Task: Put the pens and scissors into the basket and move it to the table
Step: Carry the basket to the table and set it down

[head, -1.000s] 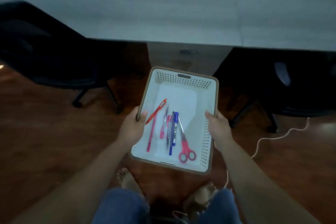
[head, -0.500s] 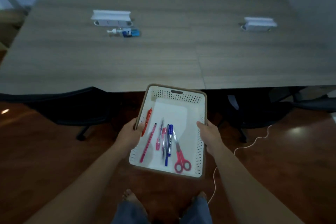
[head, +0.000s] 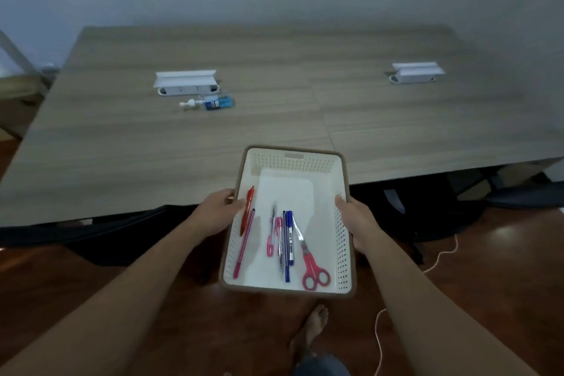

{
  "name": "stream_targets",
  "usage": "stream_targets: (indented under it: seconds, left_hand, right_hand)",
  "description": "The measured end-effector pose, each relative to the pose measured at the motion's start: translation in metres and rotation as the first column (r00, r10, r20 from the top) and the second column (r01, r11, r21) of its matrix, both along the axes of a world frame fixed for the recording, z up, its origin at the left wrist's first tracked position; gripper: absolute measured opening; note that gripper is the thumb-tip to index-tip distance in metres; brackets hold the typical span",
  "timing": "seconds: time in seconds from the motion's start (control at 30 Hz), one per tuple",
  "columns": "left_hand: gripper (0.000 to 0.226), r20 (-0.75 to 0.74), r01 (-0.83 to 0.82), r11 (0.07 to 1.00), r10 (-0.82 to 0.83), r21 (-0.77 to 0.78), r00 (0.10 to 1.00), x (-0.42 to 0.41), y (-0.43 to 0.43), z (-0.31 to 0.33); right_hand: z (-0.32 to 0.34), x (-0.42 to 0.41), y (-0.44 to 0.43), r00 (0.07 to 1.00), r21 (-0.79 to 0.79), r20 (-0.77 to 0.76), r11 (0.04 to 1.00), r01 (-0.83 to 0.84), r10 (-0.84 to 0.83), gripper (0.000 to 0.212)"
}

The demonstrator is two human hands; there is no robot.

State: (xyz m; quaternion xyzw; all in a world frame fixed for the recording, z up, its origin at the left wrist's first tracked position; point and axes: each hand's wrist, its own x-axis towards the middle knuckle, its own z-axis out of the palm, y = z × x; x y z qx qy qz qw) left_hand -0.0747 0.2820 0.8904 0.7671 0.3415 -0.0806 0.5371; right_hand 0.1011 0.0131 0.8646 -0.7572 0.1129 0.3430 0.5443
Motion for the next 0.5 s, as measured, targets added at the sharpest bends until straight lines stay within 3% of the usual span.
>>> stream_targets:
  seconds: [0.07, 0.13, 0.27, 0.37, 0.5]
  left_hand:
    - [0.032, 0.04, -0.026, 1.0, 0.027, -0.015, 0.999, 0.027, 0.023, 0.008]
    - [0.056, 0.078, -0.113, 0.994, 0.111, 0.014, 0.991, 0.053, 0.047, 0.017]
    - [0.064, 0.124, -0.119, 0.957, 0.088, 0.265, 0.988, 0.107, 0.079, 0.047]
    - [0.058, 0.121, -0.043, 0.93, -0.001, 0.364, 0.993, 0.137, 0.097, 0.057]
    - [0.025, 0.059, 0.047, 0.879, -0.085, 0.474, 0.995, 0.163, 0.109, 0.054]
  right_hand:
    - [0.008, 0.025, 0.013, 0.998, -0.001, 0.013, 0.998, -0.066, 0.066, 0.037]
    - [0.021, 0.05, 0.028, 0.99, 0.01, 0.02, 0.991, -0.137, 0.137, 0.036]
    - [0.046, 0.101, 0.056, 0.961, 0.016, 0.023, 0.961, -0.277, 0.276, 0.033]
    - [0.06, 0.137, 0.074, 0.92, 0.013, 0.017, 0.92, -0.391, 0.391, 0.032]
    - [0.074, 0.177, 0.103, 0.824, -0.042, -0.003, 0.823, -0.567, 0.567, 0.034]
